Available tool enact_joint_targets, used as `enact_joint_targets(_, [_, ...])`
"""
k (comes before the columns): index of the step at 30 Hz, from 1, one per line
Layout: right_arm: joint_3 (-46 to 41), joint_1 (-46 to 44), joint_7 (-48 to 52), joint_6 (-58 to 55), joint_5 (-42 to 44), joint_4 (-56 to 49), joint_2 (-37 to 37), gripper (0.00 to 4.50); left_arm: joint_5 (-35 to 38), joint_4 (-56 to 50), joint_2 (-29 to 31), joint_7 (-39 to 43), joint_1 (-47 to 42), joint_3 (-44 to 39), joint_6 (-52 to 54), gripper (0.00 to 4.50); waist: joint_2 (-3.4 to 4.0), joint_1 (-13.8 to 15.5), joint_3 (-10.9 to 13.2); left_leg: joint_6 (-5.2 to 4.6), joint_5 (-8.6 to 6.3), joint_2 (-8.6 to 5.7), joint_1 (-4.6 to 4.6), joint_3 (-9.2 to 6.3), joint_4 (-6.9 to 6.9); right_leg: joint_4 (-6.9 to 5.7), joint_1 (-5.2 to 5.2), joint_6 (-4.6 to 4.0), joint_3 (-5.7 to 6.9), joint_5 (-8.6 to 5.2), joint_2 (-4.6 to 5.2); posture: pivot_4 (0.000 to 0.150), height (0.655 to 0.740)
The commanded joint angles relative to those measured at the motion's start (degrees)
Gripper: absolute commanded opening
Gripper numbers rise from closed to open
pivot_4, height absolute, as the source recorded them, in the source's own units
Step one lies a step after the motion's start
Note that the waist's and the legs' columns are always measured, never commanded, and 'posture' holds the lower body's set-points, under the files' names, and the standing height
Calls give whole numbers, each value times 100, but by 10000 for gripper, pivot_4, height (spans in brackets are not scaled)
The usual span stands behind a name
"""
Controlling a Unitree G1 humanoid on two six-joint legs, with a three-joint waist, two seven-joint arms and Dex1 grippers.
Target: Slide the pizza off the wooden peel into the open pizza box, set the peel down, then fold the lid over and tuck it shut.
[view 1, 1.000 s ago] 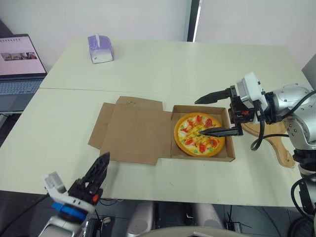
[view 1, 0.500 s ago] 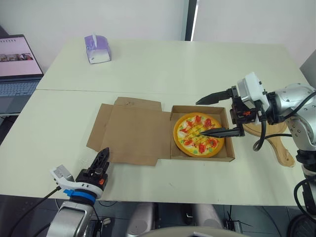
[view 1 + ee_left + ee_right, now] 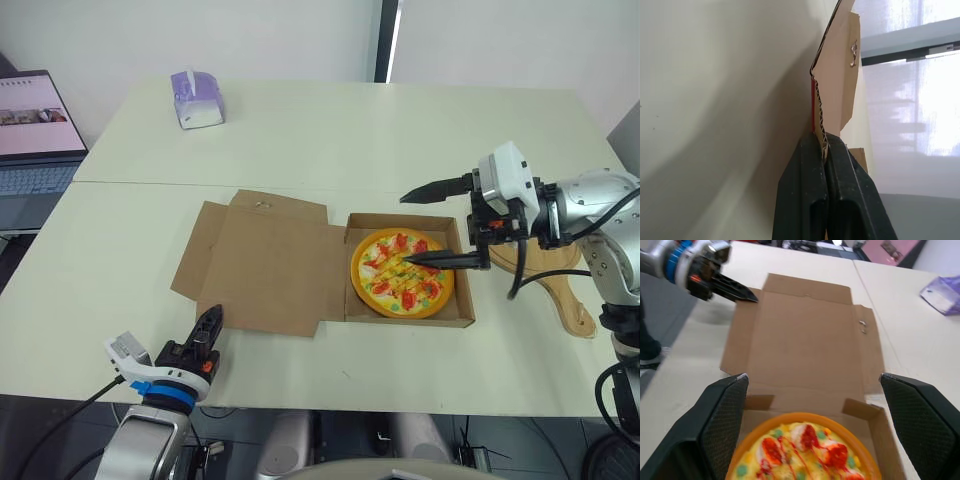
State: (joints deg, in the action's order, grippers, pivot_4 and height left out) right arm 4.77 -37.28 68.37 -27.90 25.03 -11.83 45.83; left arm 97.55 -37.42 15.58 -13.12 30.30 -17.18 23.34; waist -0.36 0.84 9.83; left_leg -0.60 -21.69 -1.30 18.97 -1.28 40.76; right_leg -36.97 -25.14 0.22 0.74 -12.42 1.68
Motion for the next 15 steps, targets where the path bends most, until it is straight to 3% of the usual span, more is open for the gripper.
enact_joint_targets(1, [78, -315, -656, 349, -710, 490, -144, 45000, -95, 48, 591, 157, -564, -486, 16, 106, -2, 5, 1, 7, 4, 3, 0, -4, 1, -1, 1, -4, 4, -2, -3, 1500, 7251])
enact_joint_targets(4, [427, -601, -1131, 907, -1640, 1372, -205, 45000, -433, 623, 1348, 493, -1397, -761, 163, 106, -1, 4, 0, 22, 14, 3, -5, -4, 2, -7, 6, -8, 3, -3, -10, 1500, 7251])
enact_joint_targets(6, [602, -844, -1440, 1180, -2082, 1945, -326, 41076, -669, 982, 1741, 782, -1837, -819, 310, 0, -2, -9, 0, 25, 16, 3, -7, -1, 2, -6, 7, -9, -1, -3, -13, 1500, 7251])
enact_joint_targets(15, [1529, -1271, -1525, 2718, -3454, 3862, -707, 10244, -2055, 2205, 2917, 2549, -3057, -551, 1128, 0, -2, -103, 0, 28, 16, 4, 7, -4, -20, 2, -20, -7, 1, -1, -14, 1500, 7251])
